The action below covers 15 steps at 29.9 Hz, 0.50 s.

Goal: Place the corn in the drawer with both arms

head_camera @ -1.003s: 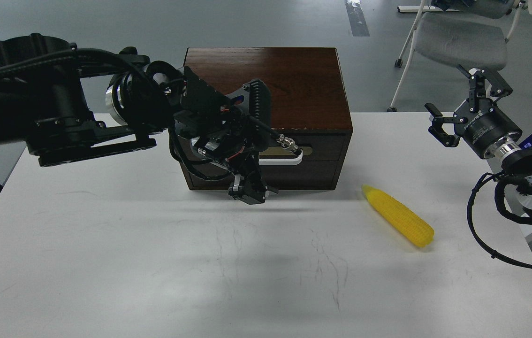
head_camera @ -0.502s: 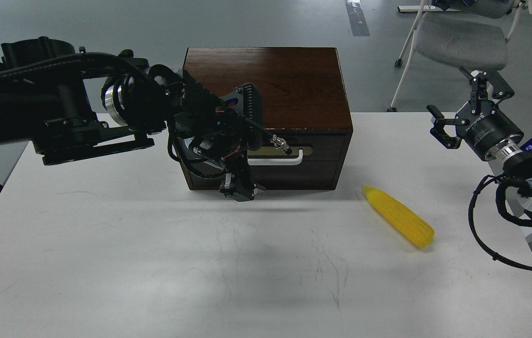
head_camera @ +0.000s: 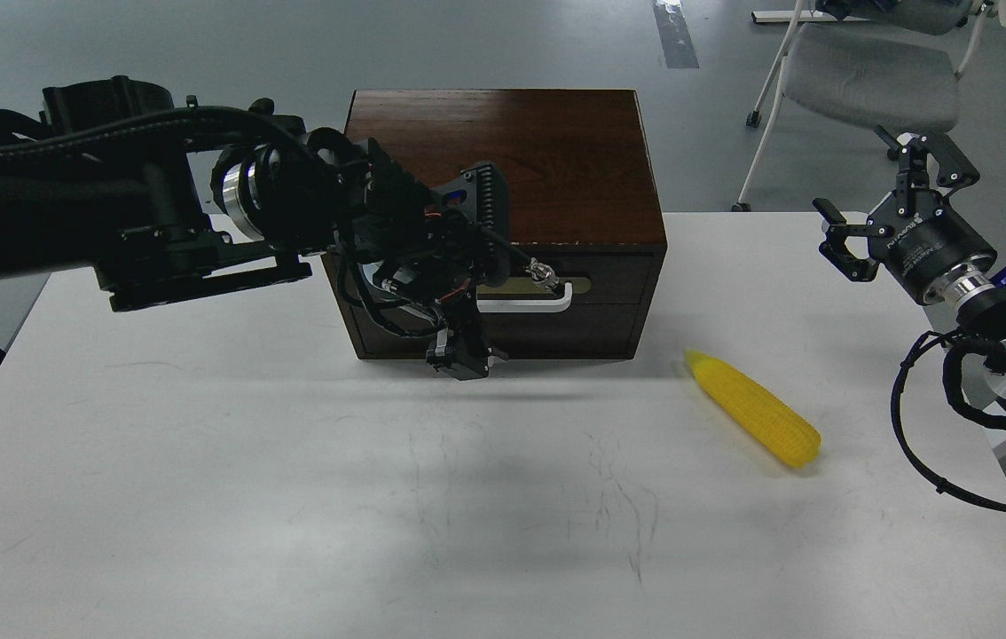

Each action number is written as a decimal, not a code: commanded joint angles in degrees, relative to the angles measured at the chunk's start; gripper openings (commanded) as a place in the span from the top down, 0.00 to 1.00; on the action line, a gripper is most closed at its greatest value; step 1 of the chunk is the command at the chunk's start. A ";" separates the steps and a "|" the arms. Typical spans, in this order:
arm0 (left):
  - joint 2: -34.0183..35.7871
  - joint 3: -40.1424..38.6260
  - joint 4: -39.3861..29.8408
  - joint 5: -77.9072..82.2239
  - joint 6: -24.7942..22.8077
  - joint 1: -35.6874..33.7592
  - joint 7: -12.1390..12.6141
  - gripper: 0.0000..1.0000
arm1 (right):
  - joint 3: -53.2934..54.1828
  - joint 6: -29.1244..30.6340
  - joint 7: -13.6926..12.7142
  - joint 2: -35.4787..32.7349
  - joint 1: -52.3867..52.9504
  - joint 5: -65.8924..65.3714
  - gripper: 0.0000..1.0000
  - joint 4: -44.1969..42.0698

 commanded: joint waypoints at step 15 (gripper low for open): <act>-2.72 1.29 2.65 0.00 0.00 0.38 -0.01 0.04 | 0.06 0.00 0.35 -0.22 -0.29 0.00 0.00 -0.05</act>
